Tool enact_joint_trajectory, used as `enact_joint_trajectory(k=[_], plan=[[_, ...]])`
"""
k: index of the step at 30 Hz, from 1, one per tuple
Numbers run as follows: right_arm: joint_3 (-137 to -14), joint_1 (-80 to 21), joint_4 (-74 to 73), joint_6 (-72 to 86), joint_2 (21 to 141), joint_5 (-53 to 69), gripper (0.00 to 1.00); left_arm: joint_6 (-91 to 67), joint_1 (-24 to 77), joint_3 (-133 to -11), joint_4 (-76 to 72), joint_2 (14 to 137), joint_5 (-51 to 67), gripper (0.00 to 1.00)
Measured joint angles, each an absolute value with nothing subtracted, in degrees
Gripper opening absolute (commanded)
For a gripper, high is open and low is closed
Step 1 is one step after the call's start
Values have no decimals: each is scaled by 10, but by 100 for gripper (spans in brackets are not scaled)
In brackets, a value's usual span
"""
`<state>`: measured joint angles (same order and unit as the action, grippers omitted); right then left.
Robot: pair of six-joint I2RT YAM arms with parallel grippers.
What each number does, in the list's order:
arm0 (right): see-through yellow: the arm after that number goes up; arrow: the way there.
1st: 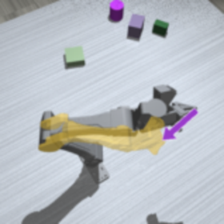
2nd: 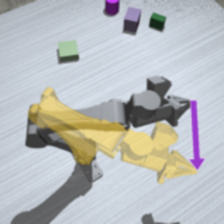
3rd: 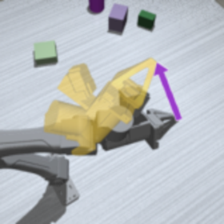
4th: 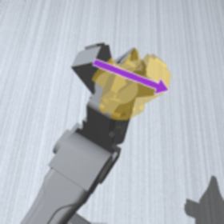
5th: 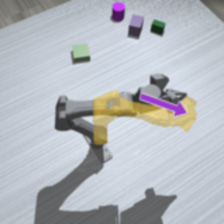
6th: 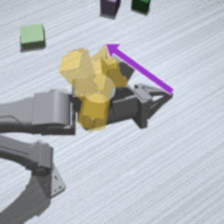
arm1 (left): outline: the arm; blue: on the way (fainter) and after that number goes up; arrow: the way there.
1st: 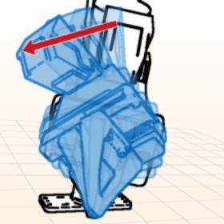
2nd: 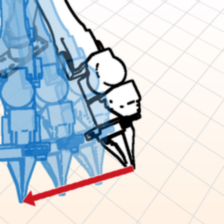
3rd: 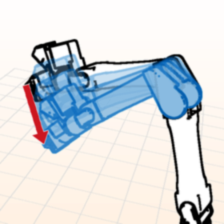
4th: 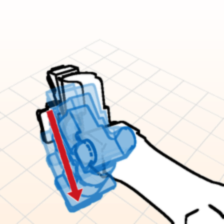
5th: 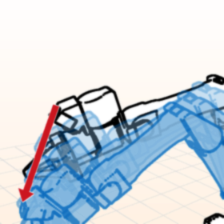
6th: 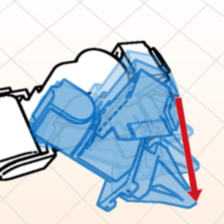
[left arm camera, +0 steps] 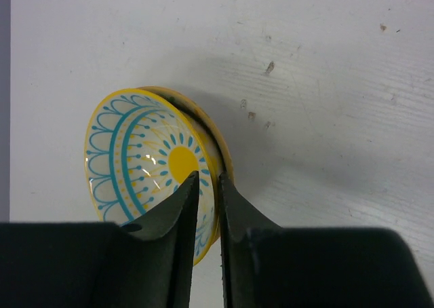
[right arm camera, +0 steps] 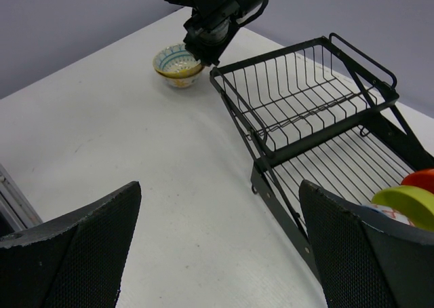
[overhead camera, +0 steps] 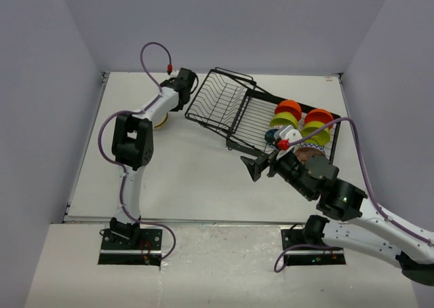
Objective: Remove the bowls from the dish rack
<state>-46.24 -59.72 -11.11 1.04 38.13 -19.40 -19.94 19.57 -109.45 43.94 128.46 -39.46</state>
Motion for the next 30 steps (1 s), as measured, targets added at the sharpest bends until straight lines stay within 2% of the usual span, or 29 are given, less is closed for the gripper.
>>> enact_joint_trajectory(k=[3,8,14,15,17,18,20,21,24,26,30], plan=[[-462,-597,-111,10,381,-190,99,-199,196,-1086,438,1279,-396,26],[-462,-597,-111,10,381,-185,99,-199,197,-1078,438,1260,-397,31],[-462,-597,-111,10,382,-186,99,-206,196,-1060,445,1196,-399,50],[-462,-597,-111,11,382,-187,99,-209,196,-1054,446,1178,-399,59],[-462,-597,-111,10,385,-191,99,-217,196,-1034,445,1128,-399,71],[-462,-597,-111,10,387,-193,99,-219,196,-1025,444,1100,-398,82],[-462,-597,-111,10,391,-202,99,-227,196,-1004,444,1039,-394,96],[-462,-597,-111,10,394,-208,99,-233,196,-991,439,1002,-387,100],[-462,-596,-111,10,402,-227,99,-251,196,-930,408,902,-335,100],[-462,-593,-111,10,407,-238,99,-266,196,-793,366,746,-281,100],[-467,-570,-121,11,422,-254,99,-295,196,-627,344,515,-215,100]])
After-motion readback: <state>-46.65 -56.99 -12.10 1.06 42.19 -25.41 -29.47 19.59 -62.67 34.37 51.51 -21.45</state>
